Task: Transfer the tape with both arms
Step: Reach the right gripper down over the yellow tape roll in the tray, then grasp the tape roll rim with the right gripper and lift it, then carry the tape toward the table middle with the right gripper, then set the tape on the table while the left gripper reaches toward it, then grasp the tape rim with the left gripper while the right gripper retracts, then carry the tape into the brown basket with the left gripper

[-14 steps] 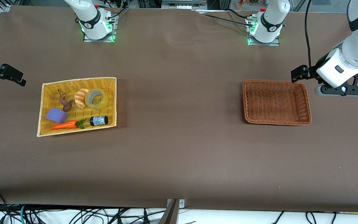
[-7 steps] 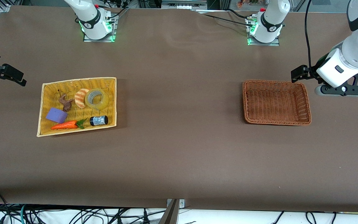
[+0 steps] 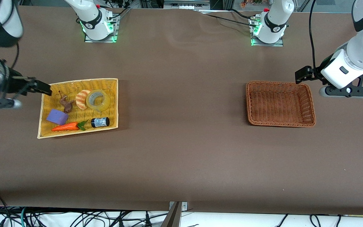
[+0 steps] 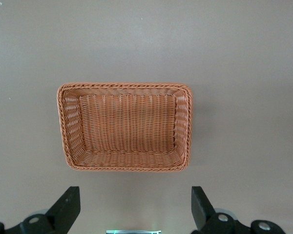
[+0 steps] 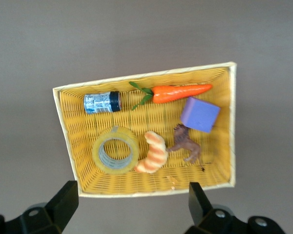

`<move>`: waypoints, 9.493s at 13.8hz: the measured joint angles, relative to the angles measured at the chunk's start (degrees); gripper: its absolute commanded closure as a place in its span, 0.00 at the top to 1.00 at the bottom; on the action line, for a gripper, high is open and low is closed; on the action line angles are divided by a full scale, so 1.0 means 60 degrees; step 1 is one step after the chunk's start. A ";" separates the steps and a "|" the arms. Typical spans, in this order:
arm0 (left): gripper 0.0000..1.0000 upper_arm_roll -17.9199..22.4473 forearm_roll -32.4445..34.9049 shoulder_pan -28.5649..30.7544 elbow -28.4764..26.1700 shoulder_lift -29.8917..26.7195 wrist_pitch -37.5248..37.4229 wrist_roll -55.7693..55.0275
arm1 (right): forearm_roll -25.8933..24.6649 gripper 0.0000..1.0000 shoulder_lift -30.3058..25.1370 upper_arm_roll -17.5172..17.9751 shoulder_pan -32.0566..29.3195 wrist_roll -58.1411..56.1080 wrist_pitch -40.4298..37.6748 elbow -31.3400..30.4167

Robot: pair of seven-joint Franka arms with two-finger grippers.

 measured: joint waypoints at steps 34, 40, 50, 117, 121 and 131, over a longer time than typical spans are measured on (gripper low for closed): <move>1.00 -0.0008 -0.0003 -0.0008 0.0001 -0.0001 0.0000 0.0000 | 0.0016 0.01 0.0821 0.0428 0.0045 0.0257 0.7988 -0.6740; 1.00 -0.0008 -0.0004 -0.0010 0.0000 0.0000 0.0000 0.0000 | 0.0015 0.00 0.0787 0.0434 0.0043 0.0246 0.7854 -0.6447; 1.00 -0.0008 -0.0004 -0.0009 0.0001 -0.0001 -0.0017 0.0000 | 0.1278 0.00 0.0555 0.1678 0.0547 0.1960 0.2340 -0.1376; 0.16 -0.3055 -0.0756 -0.2140 -0.3319 0.4959 0.9464 -0.6772 | 0.0757 1.00 -0.0172 -0.1800 -0.0070 0.0172 -0.1180 0.1492; 0.00 -0.3050 -0.0753 -0.2176 -0.3322 0.4999 0.9434 -0.6770 | 0.0676 1.00 -0.1217 -0.1240 -0.0340 0.0176 -0.1184 0.0490; 0.00 -0.2845 -0.0728 0.0092 -0.3921 0.1809 0.5755 -0.2788 | -0.0039 1.00 -0.1403 -0.0514 -0.0708 0.0174 -0.1159 -0.0124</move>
